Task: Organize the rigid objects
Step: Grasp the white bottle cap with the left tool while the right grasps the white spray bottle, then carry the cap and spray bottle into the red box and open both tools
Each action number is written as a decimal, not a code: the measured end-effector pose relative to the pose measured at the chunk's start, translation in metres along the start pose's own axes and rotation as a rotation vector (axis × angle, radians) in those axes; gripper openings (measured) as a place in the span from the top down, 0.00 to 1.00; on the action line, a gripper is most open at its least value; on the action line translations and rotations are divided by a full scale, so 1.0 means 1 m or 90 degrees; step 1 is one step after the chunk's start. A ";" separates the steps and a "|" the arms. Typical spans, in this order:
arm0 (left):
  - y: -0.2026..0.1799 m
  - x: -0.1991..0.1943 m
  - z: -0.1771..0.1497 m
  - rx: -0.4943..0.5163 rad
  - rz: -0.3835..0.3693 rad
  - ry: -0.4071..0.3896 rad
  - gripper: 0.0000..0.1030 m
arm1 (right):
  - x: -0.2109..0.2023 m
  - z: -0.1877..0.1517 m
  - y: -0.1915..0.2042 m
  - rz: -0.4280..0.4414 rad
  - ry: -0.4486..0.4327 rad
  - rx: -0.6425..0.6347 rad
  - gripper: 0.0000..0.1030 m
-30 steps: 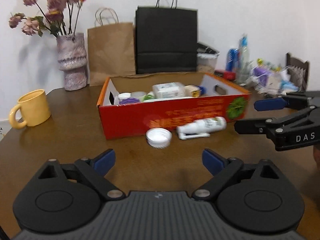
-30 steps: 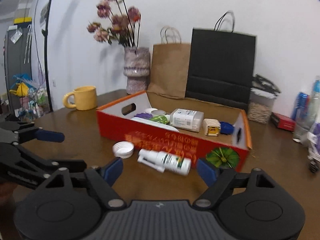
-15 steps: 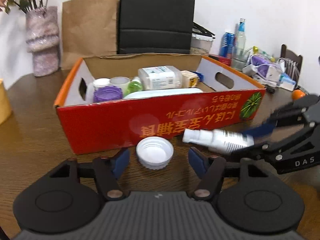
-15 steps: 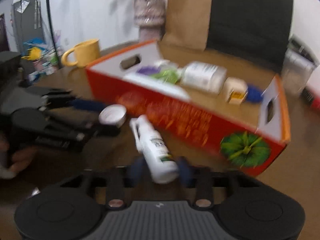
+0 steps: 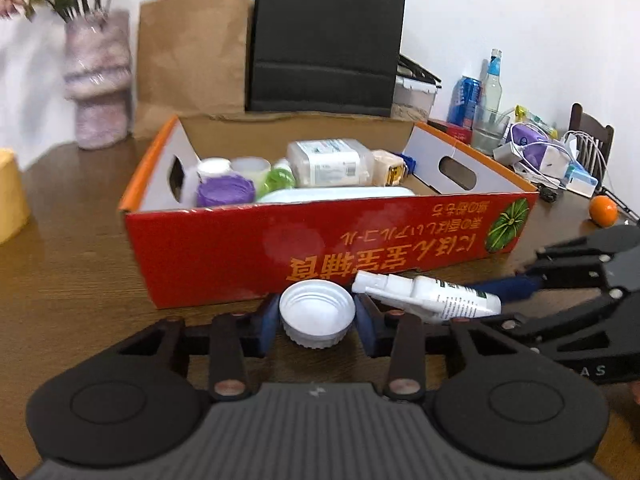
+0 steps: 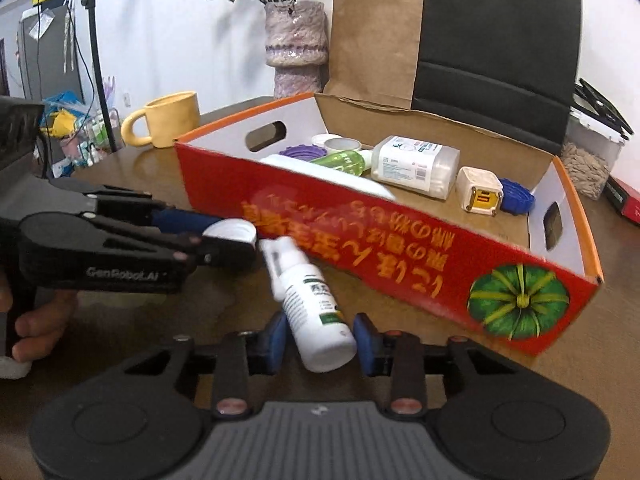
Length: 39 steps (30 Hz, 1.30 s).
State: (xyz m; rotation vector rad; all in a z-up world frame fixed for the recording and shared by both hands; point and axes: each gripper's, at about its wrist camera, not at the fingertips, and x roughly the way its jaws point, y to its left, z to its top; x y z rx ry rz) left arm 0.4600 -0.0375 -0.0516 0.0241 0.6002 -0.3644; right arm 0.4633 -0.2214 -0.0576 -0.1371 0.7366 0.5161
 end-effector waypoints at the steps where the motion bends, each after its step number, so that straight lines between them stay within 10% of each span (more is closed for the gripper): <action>1: -0.003 -0.011 -0.003 0.002 0.004 -0.011 0.60 | -0.008 -0.006 0.004 -0.009 -0.009 0.003 0.73; 10: -0.021 -0.126 -0.057 -0.067 0.012 -0.067 0.61 | -0.107 -0.093 0.044 -0.129 -0.089 0.075 0.74; 22: -0.095 -0.246 -0.115 0.020 0.017 -0.154 0.60 | -0.207 -0.170 0.138 -0.174 -0.243 0.125 0.74; 39: -0.104 -0.265 -0.101 0.015 -0.018 -0.200 0.60 | -0.248 -0.169 0.140 -0.186 -0.316 0.136 0.74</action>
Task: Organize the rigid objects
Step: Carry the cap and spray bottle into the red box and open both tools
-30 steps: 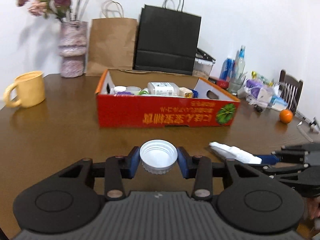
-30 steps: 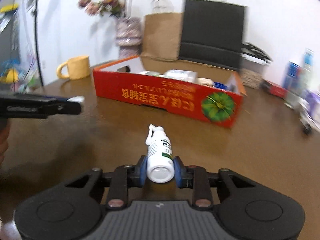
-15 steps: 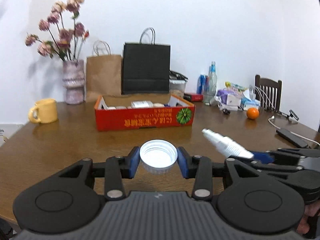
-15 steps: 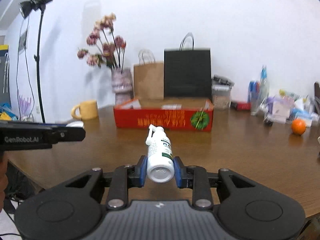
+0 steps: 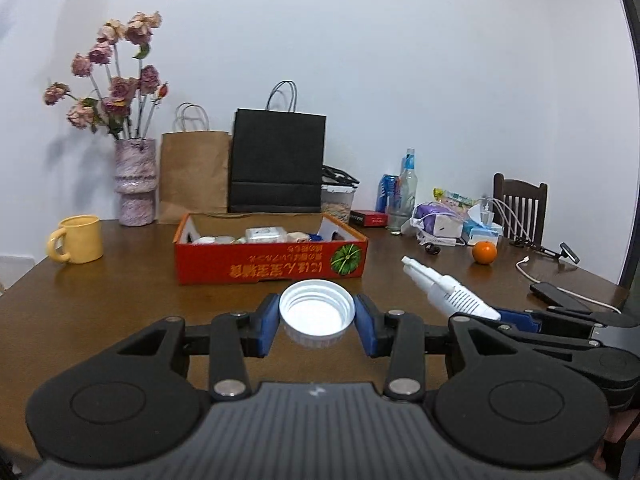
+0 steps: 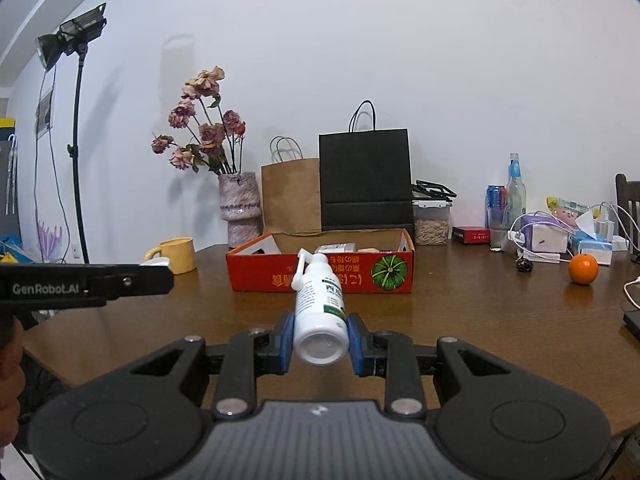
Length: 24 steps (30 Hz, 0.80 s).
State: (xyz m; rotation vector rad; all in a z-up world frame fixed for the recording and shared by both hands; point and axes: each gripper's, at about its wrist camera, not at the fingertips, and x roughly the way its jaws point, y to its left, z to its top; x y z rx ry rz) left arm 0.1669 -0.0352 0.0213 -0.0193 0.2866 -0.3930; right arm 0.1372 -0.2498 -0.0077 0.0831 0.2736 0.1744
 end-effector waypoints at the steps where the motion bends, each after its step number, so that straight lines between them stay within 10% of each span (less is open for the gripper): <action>1: 0.001 0.008 0.003 -0.001 -0.004 0.002 0.60 | 0.007 0.004 -0.003 -0.001 0.000 -0.003 0.74; 14: 0.029 0.211 0.102 -0.019 -0.060 0.066 0.60 | 0.197 0.102 -0.076 0.020 0.042 0.040 0.74; 24: 0.062 0.373 0.103 -0.019 -0.031 0.194 0.60 | 0.350 0.120 -0.095 0.010 0.149 -0.009 0.74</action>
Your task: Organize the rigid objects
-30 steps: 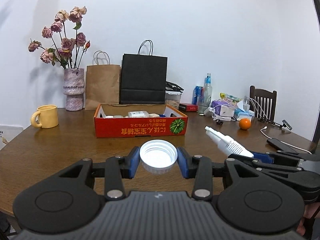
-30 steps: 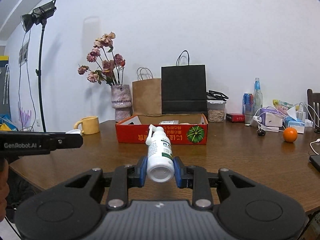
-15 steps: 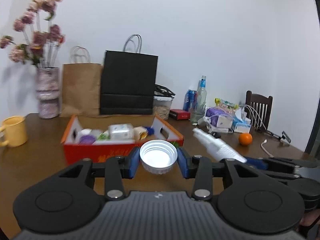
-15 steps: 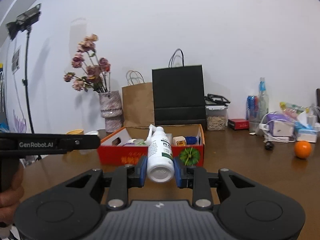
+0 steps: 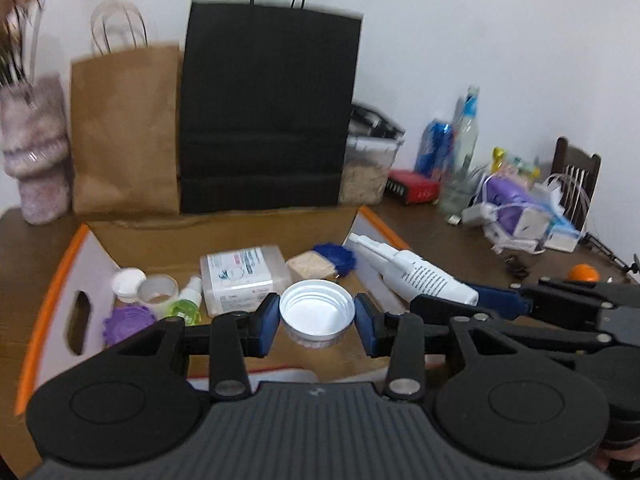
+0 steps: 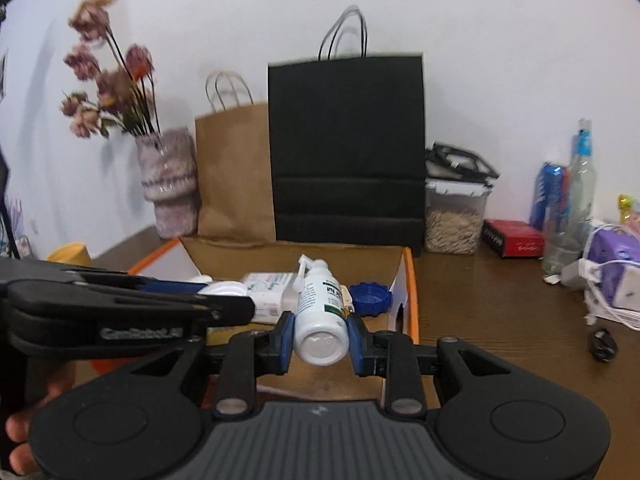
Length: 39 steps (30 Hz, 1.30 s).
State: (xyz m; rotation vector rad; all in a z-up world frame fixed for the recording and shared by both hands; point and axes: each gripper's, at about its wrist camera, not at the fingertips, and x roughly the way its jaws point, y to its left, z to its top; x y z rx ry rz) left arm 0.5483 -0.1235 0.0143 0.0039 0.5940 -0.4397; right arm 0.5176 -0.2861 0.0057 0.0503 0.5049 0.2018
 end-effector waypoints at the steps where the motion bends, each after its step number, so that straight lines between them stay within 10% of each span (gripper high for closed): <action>1: 0.005 0.012 0.001 0.002 -0.004 0.014 0.60 | 0.009 0.001 -0.002 0.004 0.015 -0.003 0.74; 11: 0.023 0.044 -0.003 -0.022 -0.034 0.053 0.50 | 0.043 -0.001 -0.014 -0.010 0.034 -0.005 0.72; 22: 0.020 -0.020 0.021 -0.020 0.019 0.002 0.42 | -0.013 0.028 0.001 -0.022 -0.004 -0.029 0.62; 33: 0.015 -0.127 -0.015 0.020 0.125 -0.158 0.16 | -0.072 0.022 0.043 -0.031 -0.030 -0.056 0.34; 36: 0.010 -0.151 -0.034 0.041 0.168 -0.244 0.03 | -0.089 0.008 0.053 -0.046 -0.102 -0.060 0.03; 39: 0.007 -0.171 -0.055 0.054 0.185 -0.330 0.03 | -0.108 -0.015 0.060 -0.061 -0.212 -0.060 0.01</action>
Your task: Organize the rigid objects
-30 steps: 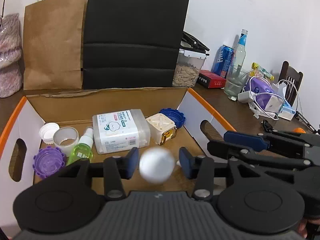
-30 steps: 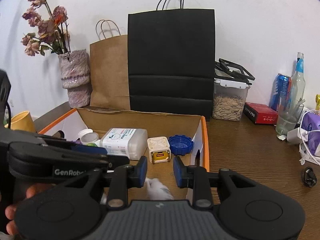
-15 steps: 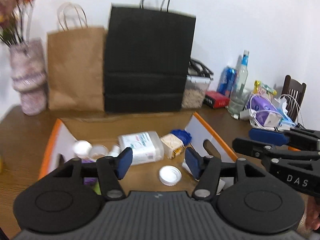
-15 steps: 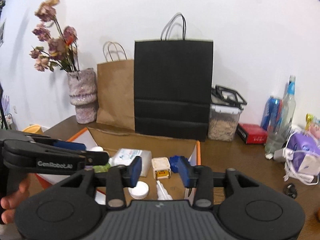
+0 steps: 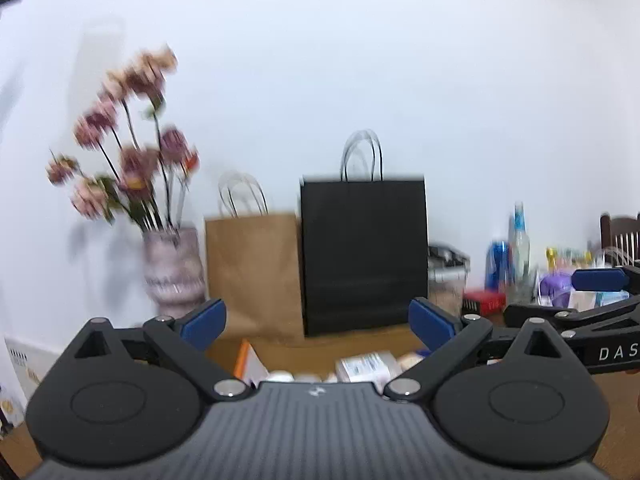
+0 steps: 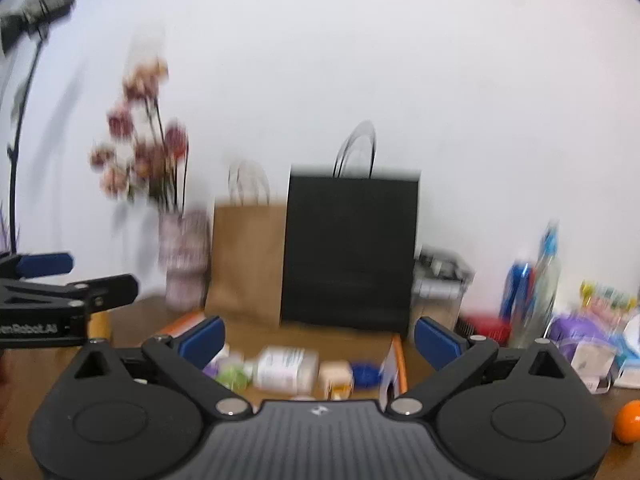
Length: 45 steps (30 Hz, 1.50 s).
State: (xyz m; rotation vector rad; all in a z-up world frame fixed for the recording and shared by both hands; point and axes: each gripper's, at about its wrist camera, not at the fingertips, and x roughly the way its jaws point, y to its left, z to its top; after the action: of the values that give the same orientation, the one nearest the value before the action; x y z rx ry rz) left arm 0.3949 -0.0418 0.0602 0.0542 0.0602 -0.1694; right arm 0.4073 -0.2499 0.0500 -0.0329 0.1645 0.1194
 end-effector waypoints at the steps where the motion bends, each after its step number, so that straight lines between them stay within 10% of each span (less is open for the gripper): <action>1: 0.002 -0.005 -0.002 -0.006 -0.001 -0.008 0.03 | -0.006 -0.004 0.002 -0.007 -0.014 -0.003 0.01; 23: 0.002 -0.097 -0.007 -0.035 0.006 -0.007 0.02 | -0.093 -0.017 0.003 -0.021 -0.043 0.046 0.00; 45: 0.001 -0.366 -0.080 -0.023 0.087 0.058 0.00 | -0.359 -0.116 0.080 0.001 0.045 0.053 0.00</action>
State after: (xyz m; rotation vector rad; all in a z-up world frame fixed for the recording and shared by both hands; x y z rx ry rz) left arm 0.0304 0.0254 0.0046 0.0295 0.1502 -0.0298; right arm 0.0271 -0.2170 -0.0072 0.0463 0.2397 0.1131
